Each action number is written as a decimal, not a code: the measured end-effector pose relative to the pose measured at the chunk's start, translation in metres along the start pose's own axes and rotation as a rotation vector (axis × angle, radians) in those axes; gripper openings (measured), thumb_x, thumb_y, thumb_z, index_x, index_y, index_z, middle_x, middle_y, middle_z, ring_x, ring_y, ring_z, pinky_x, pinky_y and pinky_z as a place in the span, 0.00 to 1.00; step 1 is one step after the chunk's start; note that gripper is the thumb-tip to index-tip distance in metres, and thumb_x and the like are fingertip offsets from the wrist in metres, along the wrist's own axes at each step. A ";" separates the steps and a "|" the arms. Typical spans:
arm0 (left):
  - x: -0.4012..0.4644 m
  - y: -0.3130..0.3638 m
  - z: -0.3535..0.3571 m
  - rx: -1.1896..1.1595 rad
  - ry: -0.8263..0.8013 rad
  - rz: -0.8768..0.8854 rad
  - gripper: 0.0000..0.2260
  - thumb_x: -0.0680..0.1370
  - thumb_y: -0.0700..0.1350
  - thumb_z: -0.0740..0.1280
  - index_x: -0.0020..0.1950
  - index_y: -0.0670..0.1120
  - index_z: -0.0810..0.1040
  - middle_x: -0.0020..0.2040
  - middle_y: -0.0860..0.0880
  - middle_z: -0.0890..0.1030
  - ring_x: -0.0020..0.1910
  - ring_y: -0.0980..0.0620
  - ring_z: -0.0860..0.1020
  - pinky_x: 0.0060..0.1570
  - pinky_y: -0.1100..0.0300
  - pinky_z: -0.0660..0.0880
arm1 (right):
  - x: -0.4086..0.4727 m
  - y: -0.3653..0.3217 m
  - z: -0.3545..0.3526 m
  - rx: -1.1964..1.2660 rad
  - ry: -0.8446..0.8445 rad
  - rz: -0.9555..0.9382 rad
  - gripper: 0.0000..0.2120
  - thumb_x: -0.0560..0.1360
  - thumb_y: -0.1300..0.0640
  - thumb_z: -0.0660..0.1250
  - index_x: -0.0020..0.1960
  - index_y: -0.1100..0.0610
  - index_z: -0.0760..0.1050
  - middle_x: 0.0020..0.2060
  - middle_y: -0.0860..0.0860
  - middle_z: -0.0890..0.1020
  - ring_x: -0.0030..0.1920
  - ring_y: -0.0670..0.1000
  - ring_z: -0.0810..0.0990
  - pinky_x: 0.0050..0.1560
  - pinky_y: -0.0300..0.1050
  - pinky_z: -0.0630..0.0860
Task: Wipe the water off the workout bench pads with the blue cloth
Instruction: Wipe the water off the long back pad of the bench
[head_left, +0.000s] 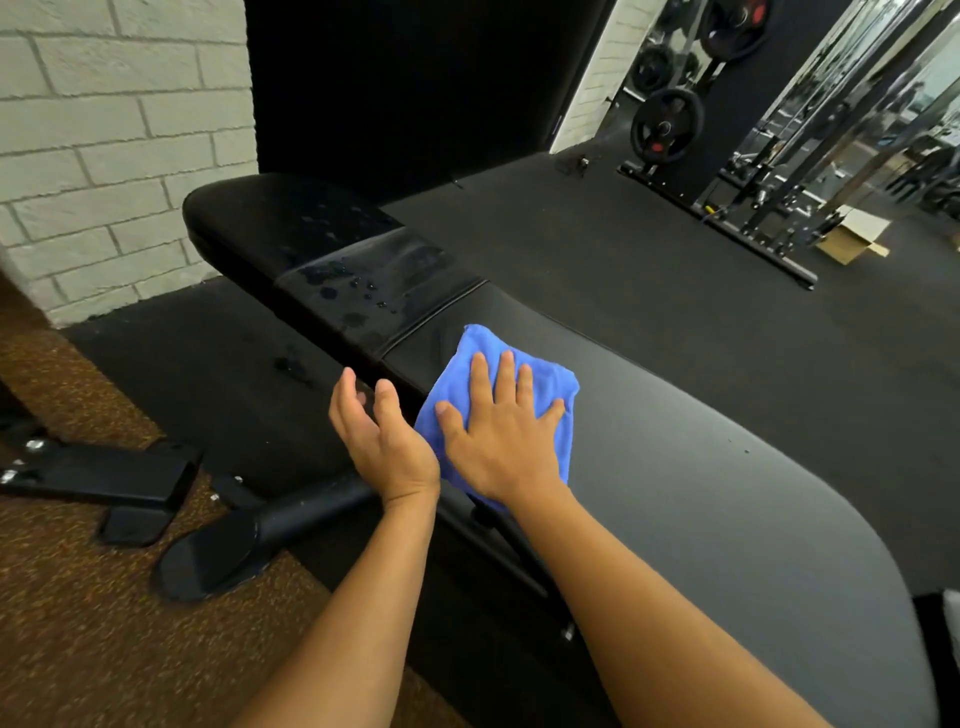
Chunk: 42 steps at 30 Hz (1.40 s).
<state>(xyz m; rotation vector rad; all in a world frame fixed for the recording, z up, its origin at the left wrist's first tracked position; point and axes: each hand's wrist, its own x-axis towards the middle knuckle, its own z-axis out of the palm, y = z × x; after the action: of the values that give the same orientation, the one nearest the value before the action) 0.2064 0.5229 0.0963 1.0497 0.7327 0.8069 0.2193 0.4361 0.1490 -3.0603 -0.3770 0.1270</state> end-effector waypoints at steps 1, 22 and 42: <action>-0.006 0.000 0.000 0.011 -0.007 0.009 0.28 0.78 0.54 0.59 0.76 0.44 0.70 0.75 0.47 0.69 0.70 0.51 0.73 0.55 0.78 0.67 | -0.010 0.002 0.001 -0.011 -0.001 -0.009 0.34 0.82 0.37 0.47 0.82 0.50 0.40 0.81 0.55 0.41 0.81 0.58 0.40 0.73 0.74 0.44; -0.008 -0.010 0.017 -0.093 -0.046 0.189 0.27 0.76 0.51 0.62 0.72 0.38 0.73 0.64 0.42 0.71 0.62 0.40 0.74 0.56 0.67 0.72 | 0.123 0.011 -0.012 0.104 -0.032 0.211 0.35 0.78 0.31 0.43 0.82 0.44 0.45 0.82 0.52 0.43 0.81 0.57 0.40 0.68 0.80 0.38; -0.029 -0.009 0.001 -0.083 -0.055 0.131 0.24 0.78 0.49 0.62 0.72 0.41 0.74 0.68 0.47 0.75 0.67 0.48 0.76 0.62 0.64 0.72 | 0.065 0.028 -0.006 0.113 -0.022 0.104 0.40 0.76 0.27 0.45 0.82 0.45 0.44 0.82 0.51 0.41 0.81 0.56 0.38 0.70 0.77 0.37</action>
<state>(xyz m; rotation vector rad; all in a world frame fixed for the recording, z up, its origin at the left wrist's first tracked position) 0.1948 0.4955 0.0924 1.0491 0.5836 0.9102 0.2899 0.4245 0.1484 -2.9684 -0.2040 0.1806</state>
